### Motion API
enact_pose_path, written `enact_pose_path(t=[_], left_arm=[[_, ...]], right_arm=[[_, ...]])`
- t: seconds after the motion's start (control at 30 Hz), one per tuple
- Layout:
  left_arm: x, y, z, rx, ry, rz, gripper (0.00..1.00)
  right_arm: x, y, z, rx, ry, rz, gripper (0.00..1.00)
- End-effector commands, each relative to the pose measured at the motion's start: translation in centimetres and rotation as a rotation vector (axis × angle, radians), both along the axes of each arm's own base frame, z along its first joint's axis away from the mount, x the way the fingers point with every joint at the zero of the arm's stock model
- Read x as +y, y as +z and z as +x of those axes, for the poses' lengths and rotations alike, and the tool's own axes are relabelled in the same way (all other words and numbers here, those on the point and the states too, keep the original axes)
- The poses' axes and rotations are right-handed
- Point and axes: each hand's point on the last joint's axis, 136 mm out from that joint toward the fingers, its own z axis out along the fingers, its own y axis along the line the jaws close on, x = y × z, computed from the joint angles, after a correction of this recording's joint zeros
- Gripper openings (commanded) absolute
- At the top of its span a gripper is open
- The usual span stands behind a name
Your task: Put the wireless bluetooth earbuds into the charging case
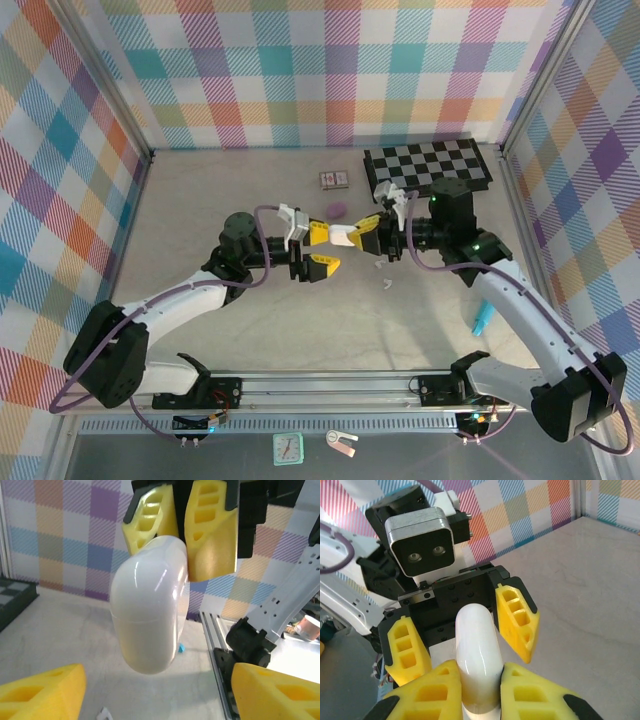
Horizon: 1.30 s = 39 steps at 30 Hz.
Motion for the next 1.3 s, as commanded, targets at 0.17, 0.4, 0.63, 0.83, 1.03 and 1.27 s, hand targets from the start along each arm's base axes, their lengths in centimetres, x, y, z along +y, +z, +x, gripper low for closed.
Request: enact_pose_path(t=[0.17, 0.4, 0.63, 0.83, 1.03, 1.27], left_arm=[[-0.8, 1.4, -1.3, -0.039, -0.067, -0.035, 0.53], [-0.9, 2.0, -1.3, -0.036, -0.073, -0.061, 0.4], [-1.1, 2.1, -1.3, -0.026, -0.085, -0.066, 0.23], [-1.0, 1.9, -1.4, -0.029, -0.091, -0.063, 0.08], [-1.0, 1.9, -1.8, -0.048, -0.105, -0.056, 0.04], [-0.8, 0.6, -2.0, -0.077, -0.086, 0.011, 0.04]], right_arm=[[0.9, 0.2, -0.4, -0.074, 0.067, -0.02, 0.1], [1.0, -0.1, -0.5, -0.066, 0.076, -0.021, 0.1], [1.1, -0.4, -0.4, -0.062, 0.073, -0.029, 0.1], [1.0, -0.6, -0.2, -0.062, 0.062, -0.037, 0.13], [0.6, -1.1, 1.3, -0.057, -0.029, -0.068, 0.29], [0.0, 0.0, 3.3, -0.064, -0.159, -0.047, 0.46]])
